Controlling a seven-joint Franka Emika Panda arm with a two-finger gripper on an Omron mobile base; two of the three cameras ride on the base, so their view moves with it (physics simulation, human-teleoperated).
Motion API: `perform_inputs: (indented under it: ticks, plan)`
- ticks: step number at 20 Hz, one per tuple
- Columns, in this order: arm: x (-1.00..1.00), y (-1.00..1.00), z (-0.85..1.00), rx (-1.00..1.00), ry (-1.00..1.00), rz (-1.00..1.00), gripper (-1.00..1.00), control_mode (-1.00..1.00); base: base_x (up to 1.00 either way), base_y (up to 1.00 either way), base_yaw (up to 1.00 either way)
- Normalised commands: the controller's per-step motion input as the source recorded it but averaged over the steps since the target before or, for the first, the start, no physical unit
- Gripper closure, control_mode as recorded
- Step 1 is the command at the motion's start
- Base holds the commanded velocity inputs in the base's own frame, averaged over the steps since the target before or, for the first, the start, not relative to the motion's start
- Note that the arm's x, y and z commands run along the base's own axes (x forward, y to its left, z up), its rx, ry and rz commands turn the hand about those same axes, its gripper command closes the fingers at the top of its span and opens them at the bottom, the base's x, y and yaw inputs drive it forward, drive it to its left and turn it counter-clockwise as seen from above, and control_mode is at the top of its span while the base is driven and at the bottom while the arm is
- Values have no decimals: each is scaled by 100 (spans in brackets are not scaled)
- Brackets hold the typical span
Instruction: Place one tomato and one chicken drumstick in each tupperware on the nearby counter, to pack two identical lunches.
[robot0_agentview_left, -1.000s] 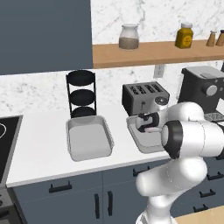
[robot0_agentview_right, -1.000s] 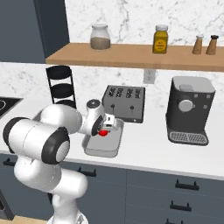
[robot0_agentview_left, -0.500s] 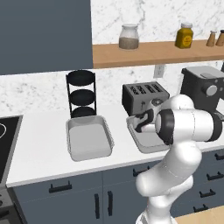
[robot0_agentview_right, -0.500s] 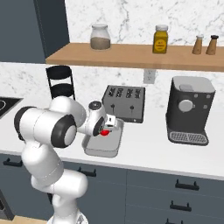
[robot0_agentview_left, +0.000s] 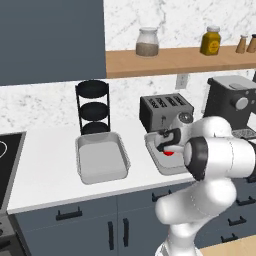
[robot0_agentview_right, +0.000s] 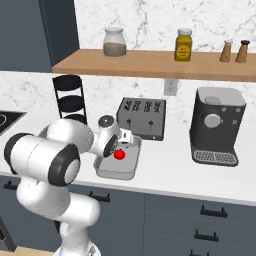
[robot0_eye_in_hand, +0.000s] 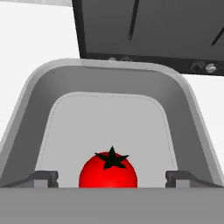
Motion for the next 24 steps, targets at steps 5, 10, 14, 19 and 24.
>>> perform_inputs:
  ticks: [5, 10, 14, 19, 24]
  plan:
    - [-99, 0, 44, 0, -9, 0, -100, -100, 0, 0, 0]
    - [-89, 0, 79, 0, -10, 0, -100, -100, 0, 0, 0]
    - [-67, 0, 99, 0, -5, 0, -100, -100, 0, 0, 0]
    - [-77, 1, 76, 0, 1, 0, -100, -100, 0, 0, 0]
    - [-87, 6, 41, 0, 8, 0, -100, -100, 0, 0, 0]
